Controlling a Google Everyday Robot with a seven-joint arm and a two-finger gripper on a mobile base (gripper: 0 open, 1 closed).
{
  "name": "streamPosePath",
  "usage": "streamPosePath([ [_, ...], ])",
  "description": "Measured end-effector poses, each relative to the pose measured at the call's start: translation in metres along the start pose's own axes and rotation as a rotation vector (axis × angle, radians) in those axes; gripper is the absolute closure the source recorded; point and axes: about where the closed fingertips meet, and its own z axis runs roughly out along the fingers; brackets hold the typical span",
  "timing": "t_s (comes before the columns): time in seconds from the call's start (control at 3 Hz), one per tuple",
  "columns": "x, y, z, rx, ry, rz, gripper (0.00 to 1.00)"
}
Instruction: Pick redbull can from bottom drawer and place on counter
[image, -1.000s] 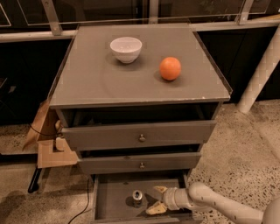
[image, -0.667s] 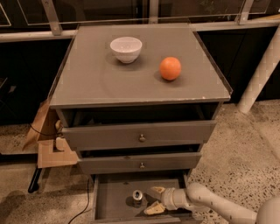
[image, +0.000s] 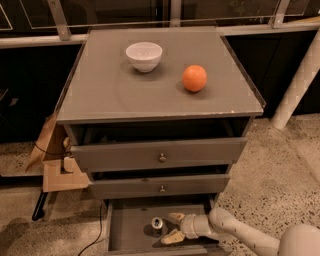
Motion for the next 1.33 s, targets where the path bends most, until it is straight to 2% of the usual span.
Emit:
streamPosePath([
  [0.67,0.000,-0.006,0.024,-0.037,-0.032,0.016,0.26],
  [1.33,-0.003,0.002,0.047,-0.095,-0.047,0.017,0.26],
])
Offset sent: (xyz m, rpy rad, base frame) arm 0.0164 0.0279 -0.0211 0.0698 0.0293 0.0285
